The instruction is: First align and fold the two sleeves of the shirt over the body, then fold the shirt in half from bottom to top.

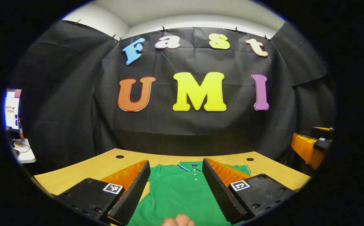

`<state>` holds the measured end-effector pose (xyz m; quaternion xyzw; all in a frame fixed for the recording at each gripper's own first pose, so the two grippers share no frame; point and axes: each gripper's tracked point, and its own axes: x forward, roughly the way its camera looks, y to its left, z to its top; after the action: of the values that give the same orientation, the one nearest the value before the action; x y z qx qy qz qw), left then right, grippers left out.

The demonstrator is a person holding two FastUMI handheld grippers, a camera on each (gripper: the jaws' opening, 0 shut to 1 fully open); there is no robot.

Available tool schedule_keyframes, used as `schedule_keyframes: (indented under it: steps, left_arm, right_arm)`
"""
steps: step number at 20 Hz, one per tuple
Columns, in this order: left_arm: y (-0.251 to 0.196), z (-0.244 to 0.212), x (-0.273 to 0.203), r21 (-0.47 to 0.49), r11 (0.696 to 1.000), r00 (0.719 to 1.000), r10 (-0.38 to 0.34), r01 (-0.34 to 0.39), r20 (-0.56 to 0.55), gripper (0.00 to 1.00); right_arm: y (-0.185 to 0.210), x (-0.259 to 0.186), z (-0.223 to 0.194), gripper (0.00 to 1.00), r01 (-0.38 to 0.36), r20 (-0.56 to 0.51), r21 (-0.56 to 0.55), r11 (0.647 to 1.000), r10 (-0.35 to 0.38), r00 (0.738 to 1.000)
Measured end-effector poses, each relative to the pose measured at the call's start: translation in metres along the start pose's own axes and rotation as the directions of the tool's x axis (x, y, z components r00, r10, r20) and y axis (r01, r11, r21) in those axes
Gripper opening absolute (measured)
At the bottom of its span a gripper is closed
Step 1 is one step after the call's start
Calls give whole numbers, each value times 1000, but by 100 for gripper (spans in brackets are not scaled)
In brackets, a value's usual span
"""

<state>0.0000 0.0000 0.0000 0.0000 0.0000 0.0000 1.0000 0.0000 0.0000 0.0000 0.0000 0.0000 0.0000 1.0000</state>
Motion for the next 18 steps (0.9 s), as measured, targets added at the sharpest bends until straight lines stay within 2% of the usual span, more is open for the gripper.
schedule_keyframes:
  steps: [1,5,6,7,8,11,12,13,14,18]
  left_arm:
    - [1,-1,0,-4,1000,1000,4,-4,-9,100]
    - [12,-3,4,10,999,999,39,-39,-18,100]
    - [13,-3,4,13,999,999,48,-47,-19,100]
    - [15,-3,5,11,999,998,52,-52,-19,100]
    - [14,-3,5,9,999,999,51,-51,-20,100]
    - [11,-8,8,-7,999,999,37,-37,-36,100]
    - [8,-11,9,-8,1000,999,26,-26,-44,100]
    - [5,-12,10,-6,1000,999,17,-18,-47,100]
    - [4,-12,10,-3,1000,999,10,-10,-45,100]
    - [5,-11,12,-7,1000,999,6,-6,-33,100]
  right_arm:
    - [1,1,-5,95,3,-7,-2,1000,-3,1000]
    - [8,7,-19,95,-11,-52,6,1000,12,999]
    - [9,9,-22,98,-13,-61,2,1000,14,998]
    - [11,10,-27,92,-15,-69,-7,1000,15,998]
    - [12,10,-27,95,-17,-67,-16,1000,16,998]
    - [12,15,-32,95,-4,-65,-53,999,0,998]
    - [15,15,-37,98,-8,-73,-53,999,4,997]
    - [16,17,-40,95,-8,-84,-52,999,4,996]
    - [16,19,-42,98,-8,-93,-53,999,3,996]
    - [19,29,-48,95,-16,-129,-63,998,8,992]
